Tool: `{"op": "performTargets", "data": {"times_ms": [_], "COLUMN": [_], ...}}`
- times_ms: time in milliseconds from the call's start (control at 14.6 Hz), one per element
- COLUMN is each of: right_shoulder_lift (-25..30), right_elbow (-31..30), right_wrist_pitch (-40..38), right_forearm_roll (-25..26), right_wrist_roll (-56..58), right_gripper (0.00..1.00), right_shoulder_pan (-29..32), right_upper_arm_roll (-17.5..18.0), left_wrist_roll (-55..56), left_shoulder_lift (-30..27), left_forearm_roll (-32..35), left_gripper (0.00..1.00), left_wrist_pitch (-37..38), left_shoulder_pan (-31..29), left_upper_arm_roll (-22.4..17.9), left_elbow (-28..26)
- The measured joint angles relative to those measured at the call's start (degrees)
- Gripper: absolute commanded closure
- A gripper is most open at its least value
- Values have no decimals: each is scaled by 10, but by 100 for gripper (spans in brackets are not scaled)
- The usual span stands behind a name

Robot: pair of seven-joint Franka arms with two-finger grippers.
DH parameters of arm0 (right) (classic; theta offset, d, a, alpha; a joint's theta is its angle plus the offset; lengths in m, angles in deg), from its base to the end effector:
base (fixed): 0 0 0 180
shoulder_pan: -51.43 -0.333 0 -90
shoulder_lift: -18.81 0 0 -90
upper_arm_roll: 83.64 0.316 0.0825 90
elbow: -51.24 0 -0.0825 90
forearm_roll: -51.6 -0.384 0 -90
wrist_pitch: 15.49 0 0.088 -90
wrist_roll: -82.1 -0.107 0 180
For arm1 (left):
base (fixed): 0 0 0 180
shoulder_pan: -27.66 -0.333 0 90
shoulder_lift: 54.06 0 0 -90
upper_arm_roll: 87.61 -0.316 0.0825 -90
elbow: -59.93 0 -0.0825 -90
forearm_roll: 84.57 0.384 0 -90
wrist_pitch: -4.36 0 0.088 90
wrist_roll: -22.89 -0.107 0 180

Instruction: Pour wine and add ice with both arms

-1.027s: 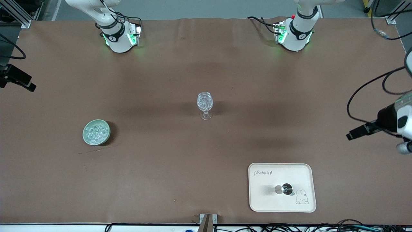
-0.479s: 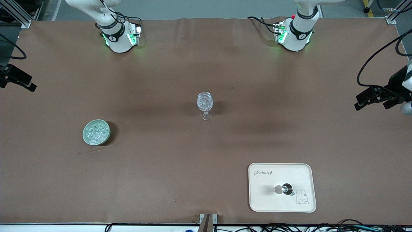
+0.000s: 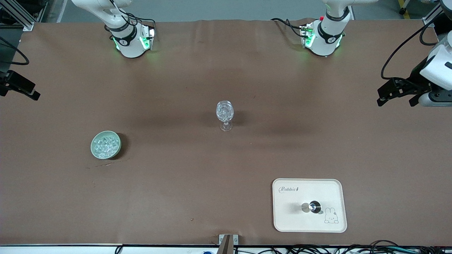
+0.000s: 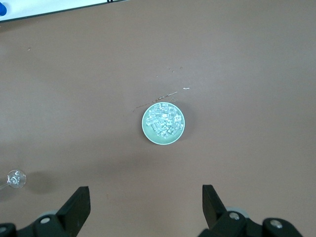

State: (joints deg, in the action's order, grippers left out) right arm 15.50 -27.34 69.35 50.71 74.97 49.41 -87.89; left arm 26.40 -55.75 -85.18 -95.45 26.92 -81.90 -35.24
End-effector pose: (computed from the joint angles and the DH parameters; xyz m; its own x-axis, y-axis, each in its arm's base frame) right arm 0.5622 -0.0186 0.6773 0.9857 -0.1609 0.0499 -0.1602 -0.9869 -0.0174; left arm 0.5585 -0.0503 0.6136 0.9937 -0.0234 0.1094 -0.0252 -0.9996 0.0144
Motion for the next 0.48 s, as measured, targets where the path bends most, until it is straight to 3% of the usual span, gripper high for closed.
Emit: {"op": "performTargets", "data": {"times_ms": [274,479], "right_shoulder_lift": [0,0], "right_elbow": [0,0], "right_wrist_pitch": [0,0], "right_forearm_roll": [0,0], "right_wrist_roll": [0,0], "right_gripper": [0,0], "right_shoulder_pan": [0,0], "right_upper_arm_roll": [0,0], "left_wrist_roll": [0,0], "left_shoulder_lift": [0,0], "left_forearm_roll": [0,0], "left_gripper": [0,0], "left_wrist_pitch": [1,51], "left_shoulder_pan": [0,0], "left_upper_arm_roll": [0,0], "left_elbow": [1,32]}}
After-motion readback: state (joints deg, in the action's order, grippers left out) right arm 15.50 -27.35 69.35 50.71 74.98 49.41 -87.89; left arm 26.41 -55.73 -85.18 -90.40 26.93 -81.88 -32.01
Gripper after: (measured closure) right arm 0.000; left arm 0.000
